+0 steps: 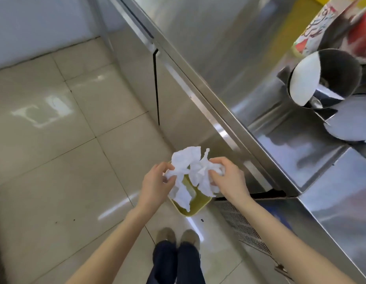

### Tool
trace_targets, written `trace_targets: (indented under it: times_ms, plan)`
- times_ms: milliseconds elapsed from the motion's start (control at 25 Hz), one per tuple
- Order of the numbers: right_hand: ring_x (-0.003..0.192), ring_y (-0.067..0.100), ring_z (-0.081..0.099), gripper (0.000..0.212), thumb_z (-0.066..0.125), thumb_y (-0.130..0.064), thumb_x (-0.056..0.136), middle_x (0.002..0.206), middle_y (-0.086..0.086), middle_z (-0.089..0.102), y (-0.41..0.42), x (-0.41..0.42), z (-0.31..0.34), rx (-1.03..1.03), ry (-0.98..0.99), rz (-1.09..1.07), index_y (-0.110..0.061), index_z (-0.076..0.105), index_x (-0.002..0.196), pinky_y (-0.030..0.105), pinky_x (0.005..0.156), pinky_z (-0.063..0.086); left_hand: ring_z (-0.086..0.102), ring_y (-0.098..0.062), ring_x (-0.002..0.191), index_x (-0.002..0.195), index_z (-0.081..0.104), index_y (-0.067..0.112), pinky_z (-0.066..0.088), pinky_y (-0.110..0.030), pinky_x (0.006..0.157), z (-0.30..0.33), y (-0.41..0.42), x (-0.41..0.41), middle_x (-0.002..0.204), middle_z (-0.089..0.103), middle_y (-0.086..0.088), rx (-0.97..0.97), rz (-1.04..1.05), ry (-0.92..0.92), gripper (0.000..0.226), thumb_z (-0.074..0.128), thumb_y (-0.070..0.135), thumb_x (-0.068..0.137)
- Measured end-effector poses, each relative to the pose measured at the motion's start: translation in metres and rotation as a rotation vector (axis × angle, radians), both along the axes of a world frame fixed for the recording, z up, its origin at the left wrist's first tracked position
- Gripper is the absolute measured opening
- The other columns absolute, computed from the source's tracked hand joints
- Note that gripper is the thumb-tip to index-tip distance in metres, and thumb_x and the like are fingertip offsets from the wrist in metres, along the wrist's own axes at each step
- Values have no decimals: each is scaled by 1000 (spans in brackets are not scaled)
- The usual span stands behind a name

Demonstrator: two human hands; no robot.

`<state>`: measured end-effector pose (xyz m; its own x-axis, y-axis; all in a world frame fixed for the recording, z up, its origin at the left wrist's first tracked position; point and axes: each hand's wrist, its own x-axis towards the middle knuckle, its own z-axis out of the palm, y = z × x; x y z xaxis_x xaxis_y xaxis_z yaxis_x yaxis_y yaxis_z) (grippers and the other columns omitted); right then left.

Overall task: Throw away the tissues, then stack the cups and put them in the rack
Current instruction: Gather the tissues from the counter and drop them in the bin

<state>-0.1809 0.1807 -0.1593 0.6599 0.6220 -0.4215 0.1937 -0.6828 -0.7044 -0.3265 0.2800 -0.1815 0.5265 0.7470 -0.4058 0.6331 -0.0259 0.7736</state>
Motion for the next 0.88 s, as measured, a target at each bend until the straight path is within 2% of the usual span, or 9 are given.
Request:
trace_targets:
  times_ms: [80, 200, 360, 440, 560, 680, 800, 880]
  plan:
    - [96, 22, 56, 22, 52, -19, 85, 105, 5, 60, 12, 8, -35, -20, -11, 17, -18, 51, 108, 32, 77, 49, 60, -28, 84, 104, 58, 19, 48, -35, 72, -34, 10, 10, 102, 59, -9, 12, -13, 25, 21, 52, 10, 87]
    - [92, 20, 51, 22, 52, -19, 84, 103, 3, 57, 24, 16, -96, -123, -37, 83, -18, 49, 107, 33, 74, 44, 57, -27, 87, 111, 60, 19, 48, -33, 74, -91, 15, 22, 107, 54, -9, 15, -24, 58, 28, 46, 8, 89]
    - [93, 24, 49, 22, 52, -13, 83, 111, 11, 53, 34, 27, -186, -211, -60, 162, -12, 52, 106, 32, 75, 39, 51, -22, 96, 118, 56, 15, 43, -29, 83, -171, 16, 35, 127, 46, -9, -23, -46, 130, 28, 47, 13, 91]
    - [90, 24, 47, 22, 50, -10, 83, 112, 13, 52, 33, 30, -228, -263, -39, 171, -11, 51, 105, 31, 73, 38, 48, -17, 93, 120, 53, 16, 39, -25, 81, -207, 15, 40, 131, 44, -6, -51, -100, 189, 30, 50, 22, 91]
    - [86, 21, 45, 20, 46, -9, 84, 114, 13, 53, 28, 33, -293, -330, -11, 186, -9, 51, 104, 29, 71, 36, 56, -22, 99, 115, 53, 18, 40, -25, 77, -262, 15, 49, 130, 46, -3, 27, -211, 290, 27, 48, 30, 91]
    - [85, 21, 46, 22, 45, -9, 83, 114, 11, 56, 22, 36, -349, -370, 18, 166, -10, 52, 104, 29, 69, 37, 60, -27, 95, 112, 52, 15, 39, -28, 66, -312, 15, 58, 124, 49, -3, 106, -280, 362, 23, 45, 26, 93]
    - [87, 26, 49, 22, 46, -11, 86, 116, 15, 55, 13, 38, -397, -408, 44, 172, -7, 51, 107, 28, 62, 35, 60, -29, 93, 120, 45, 17, 37, -30, 61, -356, 8, 68, 124, 49, -4, 214, -425, 477, 27, 41, 24, 94]
    - [93, 29, 51, 24, 45, -11, 87, 117, 17, 55, 9, 38, -420, -435, 67, 163, -6, 50, 110, 29, 68, 34, 59, -29, 96, 123, 43, 17, 39, -30, 61, -377, 2, 73, 126, 49, -4, 228, -484, 521, 29, 39, 21, 95]
